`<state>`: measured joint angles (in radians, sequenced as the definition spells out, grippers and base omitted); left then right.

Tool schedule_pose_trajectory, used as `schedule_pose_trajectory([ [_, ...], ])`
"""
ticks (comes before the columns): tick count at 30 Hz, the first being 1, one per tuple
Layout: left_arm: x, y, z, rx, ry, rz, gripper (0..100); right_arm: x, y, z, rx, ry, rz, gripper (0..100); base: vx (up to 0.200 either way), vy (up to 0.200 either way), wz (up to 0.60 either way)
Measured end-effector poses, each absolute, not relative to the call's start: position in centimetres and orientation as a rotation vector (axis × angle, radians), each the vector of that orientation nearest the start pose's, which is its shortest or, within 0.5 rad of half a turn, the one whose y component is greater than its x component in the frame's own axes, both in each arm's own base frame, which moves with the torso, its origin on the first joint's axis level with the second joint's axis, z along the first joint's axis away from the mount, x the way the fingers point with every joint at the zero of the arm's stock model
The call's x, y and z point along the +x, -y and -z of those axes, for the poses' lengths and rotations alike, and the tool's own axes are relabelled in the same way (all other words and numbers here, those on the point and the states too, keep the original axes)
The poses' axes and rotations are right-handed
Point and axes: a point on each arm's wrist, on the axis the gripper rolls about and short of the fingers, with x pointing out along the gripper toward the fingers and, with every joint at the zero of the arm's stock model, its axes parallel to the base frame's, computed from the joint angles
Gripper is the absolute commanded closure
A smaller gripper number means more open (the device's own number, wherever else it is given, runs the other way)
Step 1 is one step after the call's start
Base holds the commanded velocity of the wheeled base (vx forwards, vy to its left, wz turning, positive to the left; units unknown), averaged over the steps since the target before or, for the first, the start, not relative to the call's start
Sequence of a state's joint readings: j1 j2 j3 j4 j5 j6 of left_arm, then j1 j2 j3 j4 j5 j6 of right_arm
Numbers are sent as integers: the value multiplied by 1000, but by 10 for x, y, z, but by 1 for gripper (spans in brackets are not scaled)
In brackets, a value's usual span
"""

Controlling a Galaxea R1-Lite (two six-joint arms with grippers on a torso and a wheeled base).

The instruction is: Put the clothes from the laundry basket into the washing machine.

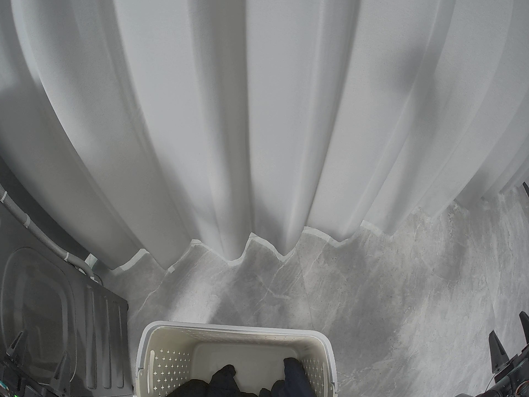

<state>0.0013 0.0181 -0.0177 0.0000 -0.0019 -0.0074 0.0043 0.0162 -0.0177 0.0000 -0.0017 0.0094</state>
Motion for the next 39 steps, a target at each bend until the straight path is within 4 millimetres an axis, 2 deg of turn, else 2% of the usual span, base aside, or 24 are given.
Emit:
schedule_pose_trajectory([
  [39,-23,0,-81,-9,0,2,0,-23,0,-81,7,1,-9,0,-200,0,0],
])
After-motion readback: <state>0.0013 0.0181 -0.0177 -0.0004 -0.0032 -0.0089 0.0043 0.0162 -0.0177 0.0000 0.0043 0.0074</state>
